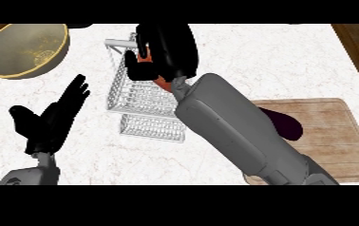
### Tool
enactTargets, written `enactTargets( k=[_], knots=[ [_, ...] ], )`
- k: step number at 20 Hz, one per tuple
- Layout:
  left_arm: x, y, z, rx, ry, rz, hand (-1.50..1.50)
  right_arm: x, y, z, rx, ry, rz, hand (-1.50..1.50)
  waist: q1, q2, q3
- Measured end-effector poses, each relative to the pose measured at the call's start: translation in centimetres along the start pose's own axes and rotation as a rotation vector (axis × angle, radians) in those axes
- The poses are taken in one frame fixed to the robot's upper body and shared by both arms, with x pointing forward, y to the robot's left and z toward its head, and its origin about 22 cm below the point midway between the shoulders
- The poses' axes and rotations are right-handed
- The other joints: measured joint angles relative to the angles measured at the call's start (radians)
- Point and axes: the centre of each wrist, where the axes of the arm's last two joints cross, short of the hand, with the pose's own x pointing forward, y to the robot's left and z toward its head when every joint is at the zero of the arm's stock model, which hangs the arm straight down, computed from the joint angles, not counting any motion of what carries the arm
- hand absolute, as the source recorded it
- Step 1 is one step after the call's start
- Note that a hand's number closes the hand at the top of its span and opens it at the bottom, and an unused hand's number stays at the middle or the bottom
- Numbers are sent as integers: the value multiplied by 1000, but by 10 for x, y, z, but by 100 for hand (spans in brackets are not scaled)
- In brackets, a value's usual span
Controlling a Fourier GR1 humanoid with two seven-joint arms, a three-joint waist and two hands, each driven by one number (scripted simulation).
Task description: Pick the sweet potato from the cutting board and place it in the tiered basket
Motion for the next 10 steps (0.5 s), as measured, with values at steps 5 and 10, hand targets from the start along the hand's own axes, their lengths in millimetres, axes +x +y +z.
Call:
enactTargets(
  k=[5,10],
  knots=[
    [4,-2,2,0,-8,0,0,1,9,-9,-30,-17,-23,-150,1,-7,2],
    [8,-2,0,-9,-8,3,0,7,13,-17,-37,-17,-55,-150,4,-5,1]
  ],
)
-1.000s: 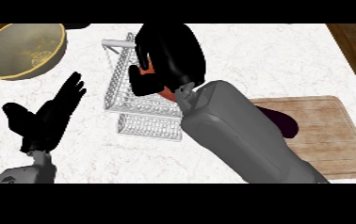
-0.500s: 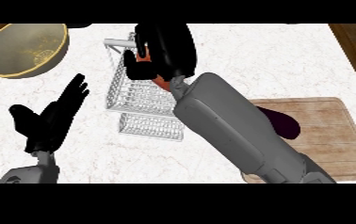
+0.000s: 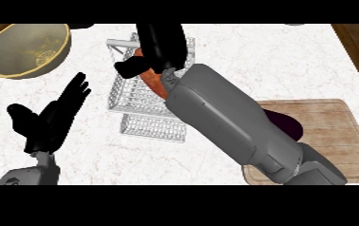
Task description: Pick the sweet potato from the cutting board and place it in the tiered basket
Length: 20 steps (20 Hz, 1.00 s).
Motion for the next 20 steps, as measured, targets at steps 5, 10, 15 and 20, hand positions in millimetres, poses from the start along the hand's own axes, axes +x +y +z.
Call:
enactTargets(
  k=[5,10,15,20],
  knots=[
    [-2,2,-2,-1,0,-1,0,1,-6,-7,-41,51,-148,-150,4,5,-1],
    [-10,2,2,8,8,5,0,-4,-21,-11,-97,107,-341,-150,-4,6,-1],
    [-9,7,3,15,10,2,0,-14,-50,-18,-185,150,-526,-150,-15,4,-1],
    [-12,8,6,23,16,6,0,-42,-87,-23,-313,182,-605,-150,-23,2,-1]
  ],
)
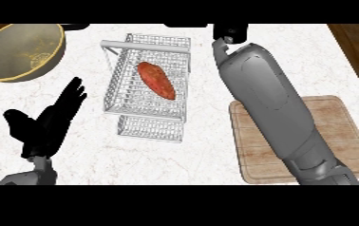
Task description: Pick the sweet potato from the cutting board and place it in the tiered basket
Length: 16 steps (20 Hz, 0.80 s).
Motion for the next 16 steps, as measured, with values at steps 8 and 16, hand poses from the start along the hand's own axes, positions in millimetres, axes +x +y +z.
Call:
enactTargets(
  k=[8,16],
  knots=[
    [6,6,-3,18,1,-5,0,-4,-111,-23,-161,12,-26,-150,-14,-2,0],
    [6,-2,-2,11,2,-1,0,-9,-224,-24,-204,-2,-4,-150,-10,-1,0]
  ],
)
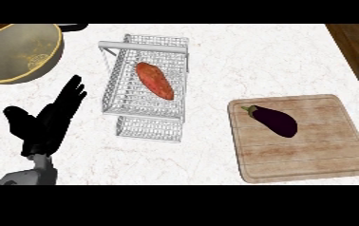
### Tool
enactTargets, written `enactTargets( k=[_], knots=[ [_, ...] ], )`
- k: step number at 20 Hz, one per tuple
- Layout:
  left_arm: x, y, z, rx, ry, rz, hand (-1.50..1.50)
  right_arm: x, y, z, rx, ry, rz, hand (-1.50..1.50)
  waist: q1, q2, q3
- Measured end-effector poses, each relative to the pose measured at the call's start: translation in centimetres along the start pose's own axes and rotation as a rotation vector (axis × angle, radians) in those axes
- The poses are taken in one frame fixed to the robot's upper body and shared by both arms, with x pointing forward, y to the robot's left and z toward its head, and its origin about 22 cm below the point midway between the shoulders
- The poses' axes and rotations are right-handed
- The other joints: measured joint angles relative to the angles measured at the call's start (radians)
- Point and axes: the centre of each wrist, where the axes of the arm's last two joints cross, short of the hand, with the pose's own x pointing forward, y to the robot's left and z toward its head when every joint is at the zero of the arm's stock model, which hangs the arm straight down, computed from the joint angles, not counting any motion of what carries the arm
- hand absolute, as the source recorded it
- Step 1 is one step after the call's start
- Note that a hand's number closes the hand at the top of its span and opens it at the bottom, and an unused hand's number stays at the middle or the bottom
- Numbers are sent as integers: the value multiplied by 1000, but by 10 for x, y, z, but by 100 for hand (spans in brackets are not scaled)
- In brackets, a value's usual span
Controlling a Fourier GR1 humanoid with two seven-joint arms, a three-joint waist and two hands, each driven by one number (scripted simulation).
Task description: Pick the sweet potato from the cutting board and place it in the tiered basket
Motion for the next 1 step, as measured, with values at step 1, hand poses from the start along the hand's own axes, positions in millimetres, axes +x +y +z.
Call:
enactTargets(
  k=[1],
  knots=[
    [0,1,1,2,-4,-2,0,-1,-15,-1,2,-4,4,-150,0,0,0]
  ],
)
